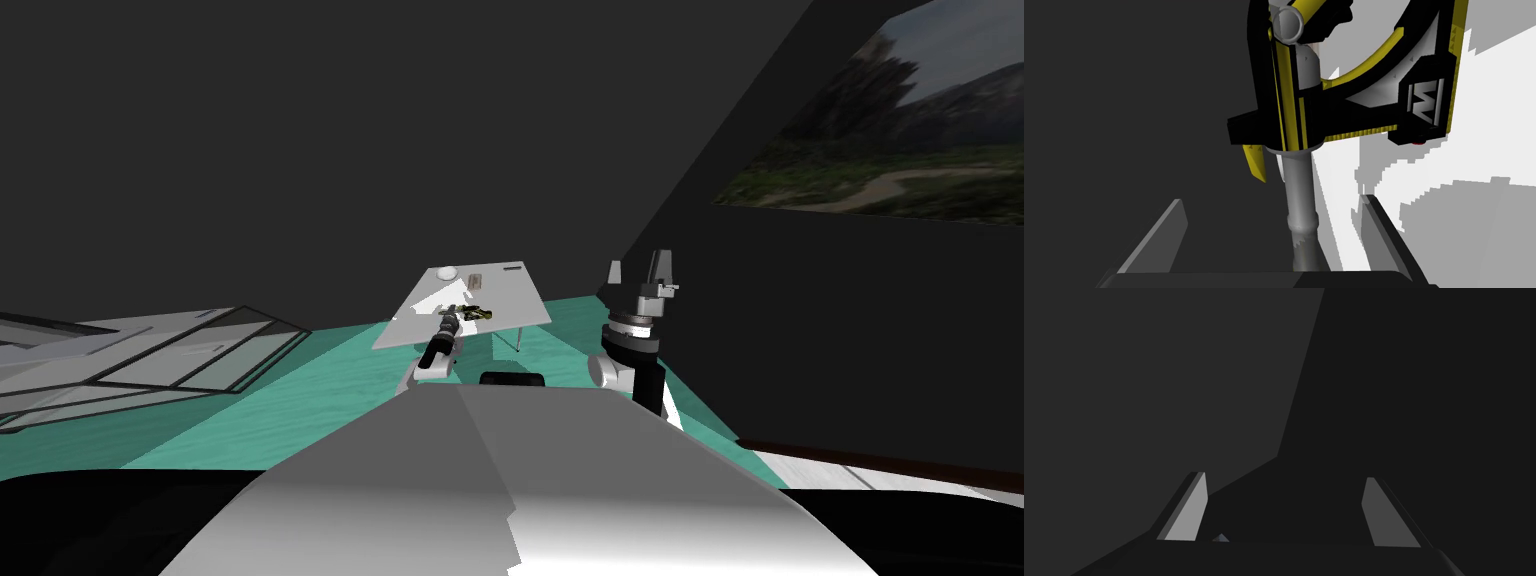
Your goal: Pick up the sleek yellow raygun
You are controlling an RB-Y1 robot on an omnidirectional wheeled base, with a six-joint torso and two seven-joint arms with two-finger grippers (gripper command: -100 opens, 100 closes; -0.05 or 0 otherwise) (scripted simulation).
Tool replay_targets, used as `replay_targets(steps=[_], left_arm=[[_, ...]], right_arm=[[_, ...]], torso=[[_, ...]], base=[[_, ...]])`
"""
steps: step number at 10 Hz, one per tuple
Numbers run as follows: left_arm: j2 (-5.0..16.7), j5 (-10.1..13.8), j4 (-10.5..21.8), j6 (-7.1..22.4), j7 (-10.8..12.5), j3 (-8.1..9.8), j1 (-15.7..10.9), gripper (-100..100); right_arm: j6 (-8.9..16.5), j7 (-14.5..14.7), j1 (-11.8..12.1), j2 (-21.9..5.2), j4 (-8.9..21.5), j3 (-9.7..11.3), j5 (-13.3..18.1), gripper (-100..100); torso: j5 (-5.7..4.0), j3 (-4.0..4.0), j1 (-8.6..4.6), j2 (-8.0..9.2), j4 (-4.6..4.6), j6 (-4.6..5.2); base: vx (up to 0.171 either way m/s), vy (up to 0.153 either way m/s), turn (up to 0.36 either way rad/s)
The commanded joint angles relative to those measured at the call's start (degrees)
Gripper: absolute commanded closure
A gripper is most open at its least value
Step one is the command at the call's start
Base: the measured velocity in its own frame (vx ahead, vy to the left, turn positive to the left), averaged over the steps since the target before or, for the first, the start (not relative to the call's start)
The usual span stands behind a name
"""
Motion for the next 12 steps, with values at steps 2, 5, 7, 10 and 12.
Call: replay_targets(steps=[2,5,7,10,12], left_arm=[[1.2,0.2,-3.4,4.1,1.4,1.41,0.2,-100],[1.9,0.6,-7.6,9.4,3.6,3.6,0.3,-100],[2.0,0.8,-9.1,11.5,4.3,4.4,0.3,-100],[2.0,1.1,-12.2,15.4,6.0,6.07,0.4,-100],[2.0,1.5,-15.2,19.1,7.6,7.76,0.5,-100]], right_arm=[[0.0,0.0,0.0,0.0,0.0,0.0,0.0,0],[0.0,0.0,0.0,0.0,0.0,0.0,0.0,0],[0.0,0.0,0.0,0.0,0.0,0.0,0.0,0],[0.0,0.0,0.0,0.0,0.0,0.0,0.0,0],[0.0,0.0,0.0,0.0,0.0,0.0,0.0,0]], torso=[[-0.01,-0.03,-0.02,-0.04,-0.01,0.0],[-0.04,0.01,-0.16,0.01,0.0,0.0],[-0.07,-0.01,-0.3,-0.01,-0.01,0.0],[-0.03,0.0,-0.16,0.0,-0.01,0.0],[0.0,0.0,0.01,0.0,-0.01,0.0]], base=[[-0.007,-0.112,-0.052],[-0.022,-0.145,-0.056],[-0.012,-0.141,-0.043],[-0.014,-0.113,-0.049],[-0.013,-0.102,-0.071]])
